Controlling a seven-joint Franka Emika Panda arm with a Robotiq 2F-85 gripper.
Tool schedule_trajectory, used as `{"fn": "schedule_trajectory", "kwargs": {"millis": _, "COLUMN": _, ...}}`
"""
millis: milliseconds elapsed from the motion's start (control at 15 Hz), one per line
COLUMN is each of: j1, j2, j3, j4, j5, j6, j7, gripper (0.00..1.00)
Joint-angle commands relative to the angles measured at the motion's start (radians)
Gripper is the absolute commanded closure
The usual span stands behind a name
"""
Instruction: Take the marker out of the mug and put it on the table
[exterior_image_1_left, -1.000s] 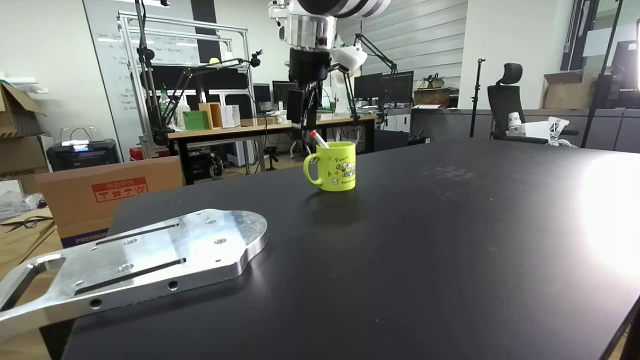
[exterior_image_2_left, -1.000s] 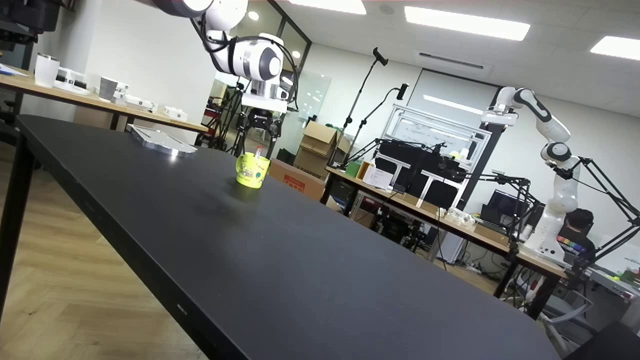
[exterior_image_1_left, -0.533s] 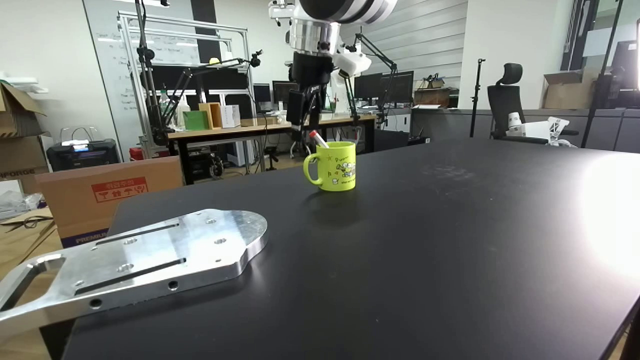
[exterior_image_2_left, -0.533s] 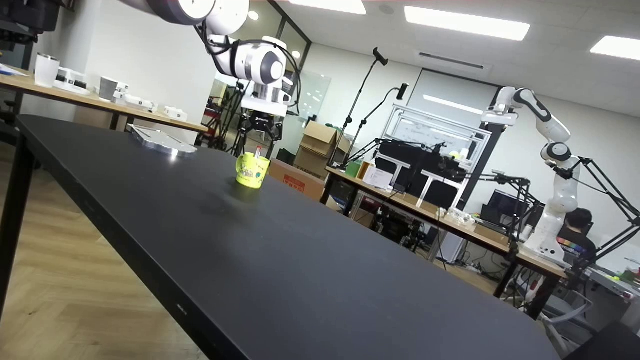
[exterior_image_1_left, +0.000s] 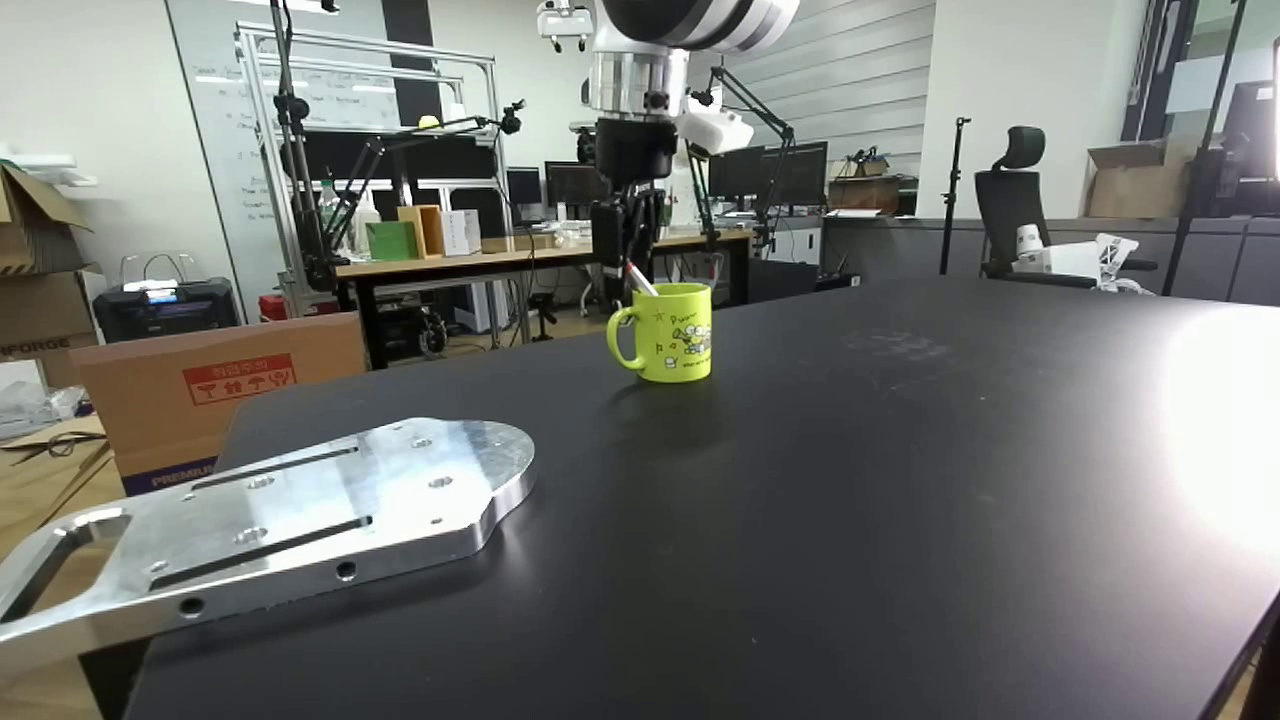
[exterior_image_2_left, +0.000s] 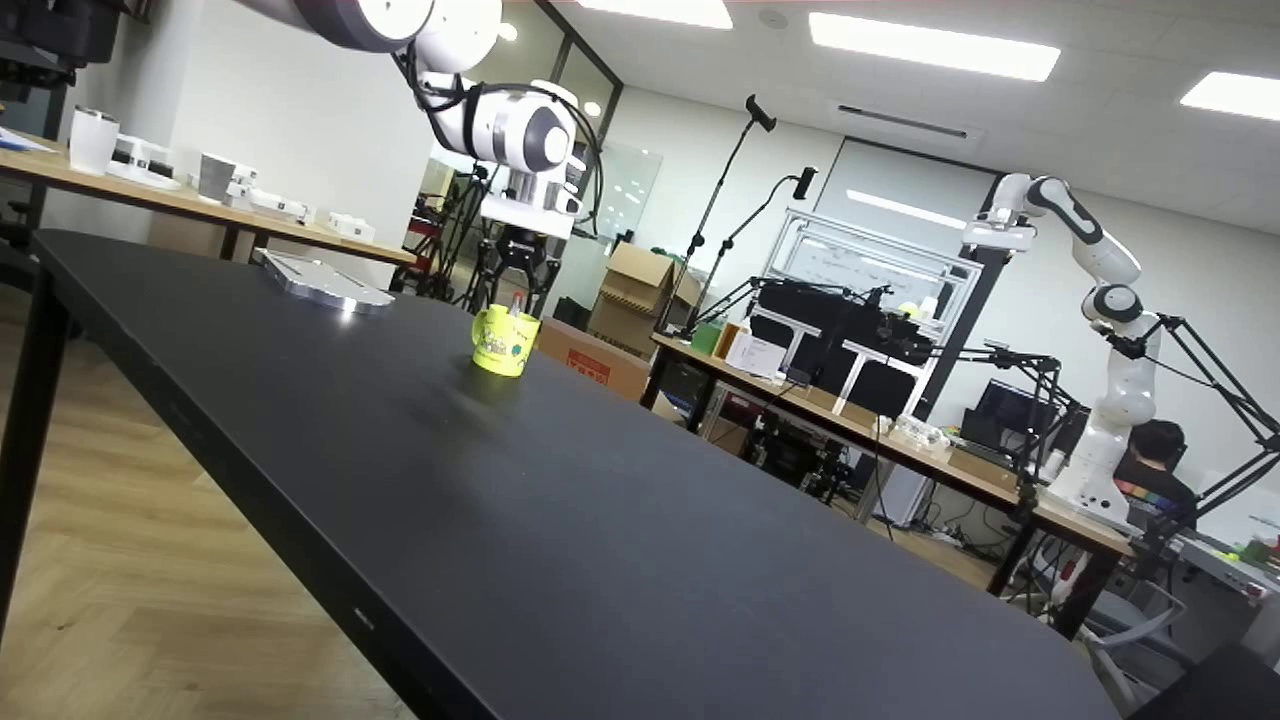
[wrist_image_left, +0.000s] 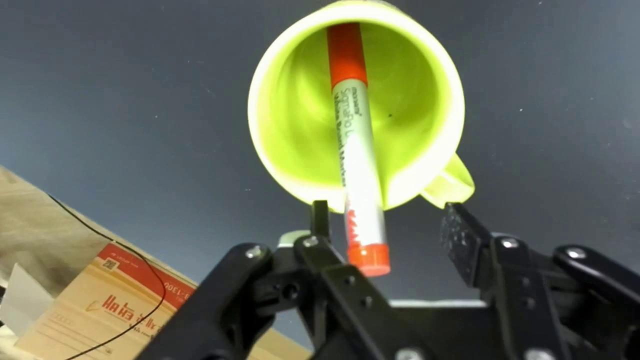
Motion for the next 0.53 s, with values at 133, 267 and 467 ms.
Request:
{"fn": "schedule_trajectory", "kwargs": {"millis": 133, "j1": -0.006, "j2": -0.029, "j3": 0.002, "j4": -0.02, "j5": 0.012, "j6": -0.037, "j7": 0.047, "gripper": 0.83}}
{"fn": "schedule_trajectory", "kwargs": {"millis": 267, "j1": -0.008, "j2": -0.034, "j3": 0.002, "j4": -0.02, "j5": 0.014, "j6": -0.046, "j7": 0.052, "gripper": 0.95}}
{"fn": "schedule_trajectory", "kwargs": {"millis": 467, "j1": -0.011, "j2": -0.046, "j3": 0.004, "j4": -0.017, "j5": 0.018, "j6": -0.069, "j7": 0.045, "gripper": 0.95}}
